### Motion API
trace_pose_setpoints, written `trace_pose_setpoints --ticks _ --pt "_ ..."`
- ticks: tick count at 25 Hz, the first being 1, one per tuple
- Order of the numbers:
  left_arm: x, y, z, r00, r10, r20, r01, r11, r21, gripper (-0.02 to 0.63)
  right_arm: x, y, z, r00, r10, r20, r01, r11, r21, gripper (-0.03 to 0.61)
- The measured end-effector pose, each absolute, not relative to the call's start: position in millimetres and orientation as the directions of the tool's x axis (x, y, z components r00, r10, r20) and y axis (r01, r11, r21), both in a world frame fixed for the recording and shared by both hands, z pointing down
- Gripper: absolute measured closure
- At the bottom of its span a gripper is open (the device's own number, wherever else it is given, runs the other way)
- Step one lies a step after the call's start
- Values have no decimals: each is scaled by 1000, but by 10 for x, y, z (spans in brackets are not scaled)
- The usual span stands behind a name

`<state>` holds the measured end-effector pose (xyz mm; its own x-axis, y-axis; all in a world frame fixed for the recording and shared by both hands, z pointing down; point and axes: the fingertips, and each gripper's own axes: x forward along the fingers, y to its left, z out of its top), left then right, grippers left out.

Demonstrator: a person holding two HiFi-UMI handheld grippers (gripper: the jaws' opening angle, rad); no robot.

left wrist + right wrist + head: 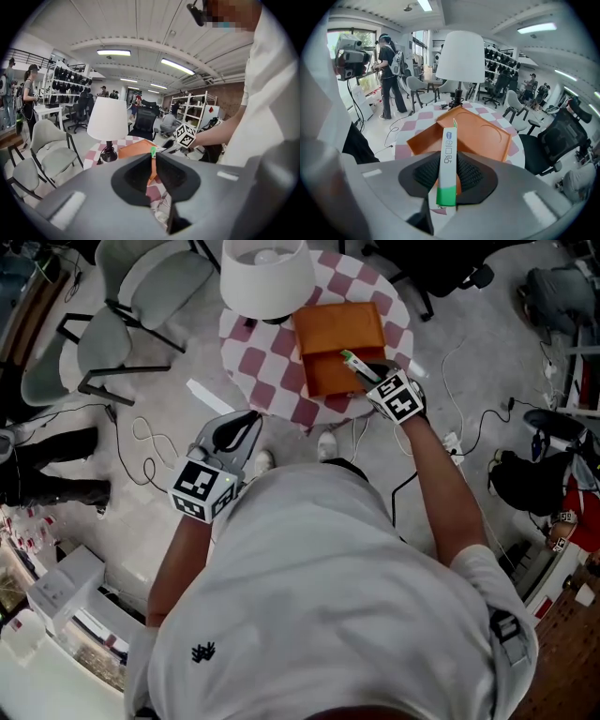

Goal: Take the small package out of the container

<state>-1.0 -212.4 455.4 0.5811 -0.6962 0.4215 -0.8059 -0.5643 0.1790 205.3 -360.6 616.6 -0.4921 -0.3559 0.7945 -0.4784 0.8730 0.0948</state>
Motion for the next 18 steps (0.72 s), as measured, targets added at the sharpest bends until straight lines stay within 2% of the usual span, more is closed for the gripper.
trace_pose_setpoints --ticks 18 --pt "-376 -1727 4677 726 -558 402 -665 -719 204 532 1867 -2684 5124 -453 -524 721 -665 738 118 485"
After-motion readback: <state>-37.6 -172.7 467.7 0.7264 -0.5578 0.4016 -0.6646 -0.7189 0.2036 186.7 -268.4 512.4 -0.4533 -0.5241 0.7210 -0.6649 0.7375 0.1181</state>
